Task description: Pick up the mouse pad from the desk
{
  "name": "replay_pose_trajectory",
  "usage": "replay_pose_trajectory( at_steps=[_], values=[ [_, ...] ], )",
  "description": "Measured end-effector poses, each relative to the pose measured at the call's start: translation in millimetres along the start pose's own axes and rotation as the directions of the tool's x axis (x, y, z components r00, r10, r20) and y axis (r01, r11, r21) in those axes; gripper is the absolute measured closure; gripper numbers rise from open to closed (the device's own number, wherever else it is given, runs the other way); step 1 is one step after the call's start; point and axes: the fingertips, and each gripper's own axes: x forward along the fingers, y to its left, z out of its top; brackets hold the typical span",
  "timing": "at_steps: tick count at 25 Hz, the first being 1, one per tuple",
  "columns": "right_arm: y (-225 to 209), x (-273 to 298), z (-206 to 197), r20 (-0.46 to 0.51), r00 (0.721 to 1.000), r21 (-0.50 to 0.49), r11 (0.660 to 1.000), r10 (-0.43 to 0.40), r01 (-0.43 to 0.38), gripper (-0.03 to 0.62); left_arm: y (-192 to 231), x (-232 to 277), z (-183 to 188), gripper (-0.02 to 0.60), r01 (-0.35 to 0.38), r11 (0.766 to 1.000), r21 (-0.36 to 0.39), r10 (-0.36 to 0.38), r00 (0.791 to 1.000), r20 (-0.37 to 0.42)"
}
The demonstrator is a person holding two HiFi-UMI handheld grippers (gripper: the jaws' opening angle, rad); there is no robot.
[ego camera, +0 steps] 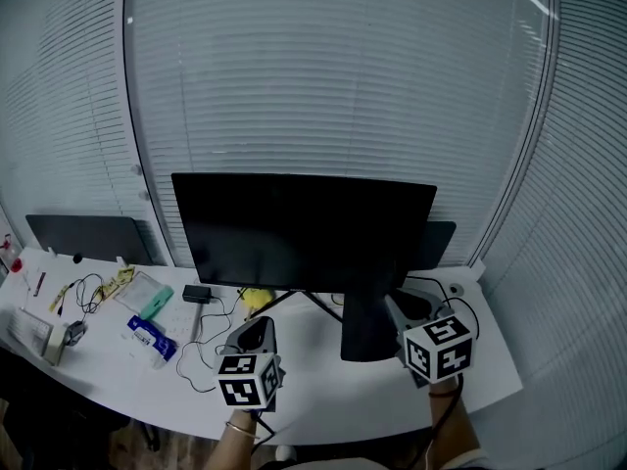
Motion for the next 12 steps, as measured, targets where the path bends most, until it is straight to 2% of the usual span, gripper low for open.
replay_pose_trajectory(
  at_steps=[6, 12],
  values=[
    [-13.7, -12.4, 31.8, 0.036, 0.998, -0.064, 0.997, -0.047, 0.049, 0.539, -11.4, 5.4, 42.9, 0.560, 0.033, 0.999, 0.023, -0.034, 0.997, 0.066],
    [-20.7, -16.5, 33.9, 0.034, 0.997, -0.064, 0.995, -0.076, 0.078, 0.539, -14.9, 10.0, 56.3, 0.560, 0.042, 0.999, 0.021, -0.044, 0.995, 0.086]
  ],
)
